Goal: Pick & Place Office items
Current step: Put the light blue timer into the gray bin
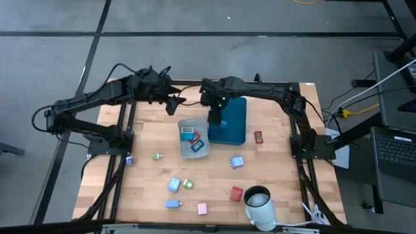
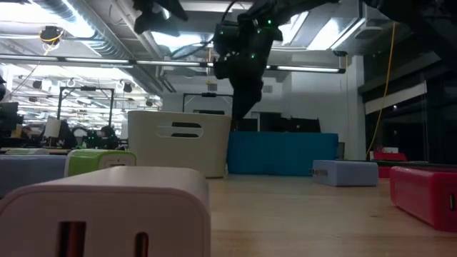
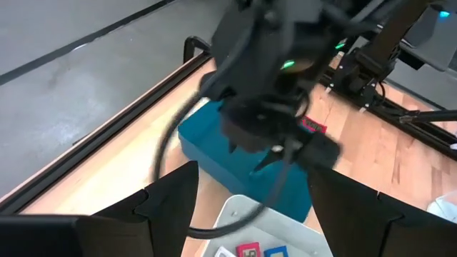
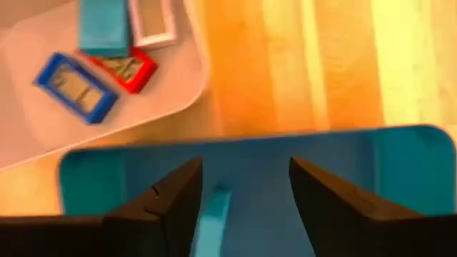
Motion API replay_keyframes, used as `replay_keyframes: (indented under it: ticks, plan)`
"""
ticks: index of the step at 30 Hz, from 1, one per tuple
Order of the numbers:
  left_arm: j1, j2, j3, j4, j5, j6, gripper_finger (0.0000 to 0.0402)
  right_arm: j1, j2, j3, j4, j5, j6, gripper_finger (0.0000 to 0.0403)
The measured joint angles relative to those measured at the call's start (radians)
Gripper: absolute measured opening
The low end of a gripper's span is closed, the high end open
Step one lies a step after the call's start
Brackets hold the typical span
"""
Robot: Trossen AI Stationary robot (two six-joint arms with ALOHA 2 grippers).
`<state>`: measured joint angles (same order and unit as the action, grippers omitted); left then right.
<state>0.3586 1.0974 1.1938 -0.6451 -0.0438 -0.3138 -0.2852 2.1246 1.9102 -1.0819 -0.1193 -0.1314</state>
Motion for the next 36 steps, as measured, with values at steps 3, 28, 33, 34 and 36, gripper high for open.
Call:
replay_keyframes:
  ticks: [3,28,33,34,36]
  plan:
    - [0.006,0.000,0.000,-0.012,0.008,0.024,0.0258,0.022,0.000,0.038,-0.110,0.001,-0.034,0.0229]
    - [0.006,0.000,0.000,-0.047,0.072,0.231,0.0258,0.038,0.013,-0.018,-0.191,0.002,0.068,0.0240]
    - [0.006,0.000,0.000,-0.047,0.072,0.246,0.0258,0.010,0.014,-0.054,-0.181,0.030,0.070,0.0240]
    - [0.006,0.000,0.000,-0.047,0.072,0.248,0.0258,0.002,0.014,-0.060,-0.178,0.030,0.073,0.0240]
    - [0.006,0.000,0.000,-0.047,0.072,0.249,0.0258,-0.009,0.014,-0.066,-0.164,0.035,0.072,0.0240]
